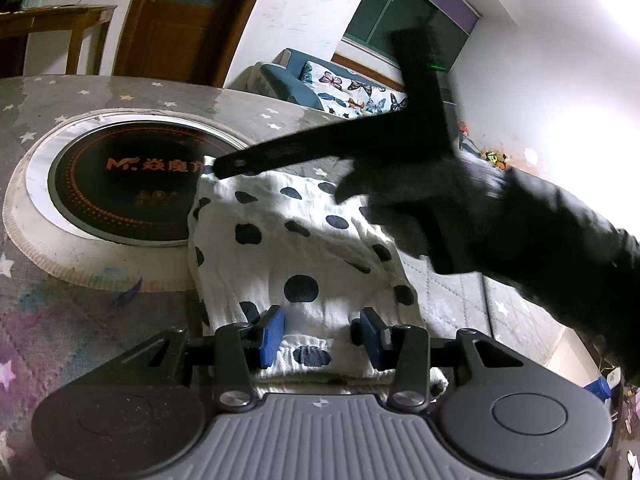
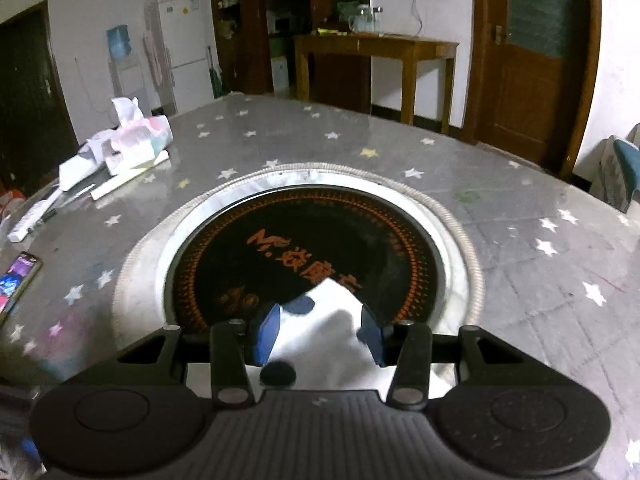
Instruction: Fold clothes
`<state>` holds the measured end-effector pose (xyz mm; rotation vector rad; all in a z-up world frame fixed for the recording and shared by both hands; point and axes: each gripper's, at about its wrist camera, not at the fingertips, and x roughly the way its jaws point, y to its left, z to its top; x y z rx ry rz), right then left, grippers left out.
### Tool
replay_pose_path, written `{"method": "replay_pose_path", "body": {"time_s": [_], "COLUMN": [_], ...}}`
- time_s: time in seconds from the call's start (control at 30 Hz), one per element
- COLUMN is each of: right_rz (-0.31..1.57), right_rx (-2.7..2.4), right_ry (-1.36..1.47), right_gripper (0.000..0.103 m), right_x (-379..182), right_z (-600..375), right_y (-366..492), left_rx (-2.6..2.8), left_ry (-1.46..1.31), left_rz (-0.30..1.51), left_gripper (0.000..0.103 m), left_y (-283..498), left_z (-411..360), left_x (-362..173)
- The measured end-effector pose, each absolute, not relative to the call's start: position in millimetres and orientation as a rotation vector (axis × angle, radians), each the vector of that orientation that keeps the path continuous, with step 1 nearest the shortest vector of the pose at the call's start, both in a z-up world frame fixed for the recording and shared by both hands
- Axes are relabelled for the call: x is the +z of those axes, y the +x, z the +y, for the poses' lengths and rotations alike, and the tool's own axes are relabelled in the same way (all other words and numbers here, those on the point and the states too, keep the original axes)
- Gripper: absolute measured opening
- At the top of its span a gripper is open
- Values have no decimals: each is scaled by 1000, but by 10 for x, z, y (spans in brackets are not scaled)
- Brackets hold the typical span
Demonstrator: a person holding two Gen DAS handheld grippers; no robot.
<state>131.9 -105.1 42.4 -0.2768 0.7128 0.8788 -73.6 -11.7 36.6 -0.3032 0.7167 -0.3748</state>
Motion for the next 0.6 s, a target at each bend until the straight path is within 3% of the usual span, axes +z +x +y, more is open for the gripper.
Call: {"method": "replay_pose_path", "body": {"time_s": [0.6], "right_rz": [645], "right_rx": [918], "right_ry": [-248], "right_gripper": [46], "right_x": [409], "right_z": [-1924], "right_y": [110], "left_rx": [-310], "left_ry": [-353], "left_rz": [653], "left_gripper": [45], "left_y": [-391], "left_z": [8], "left_x": [626]}}
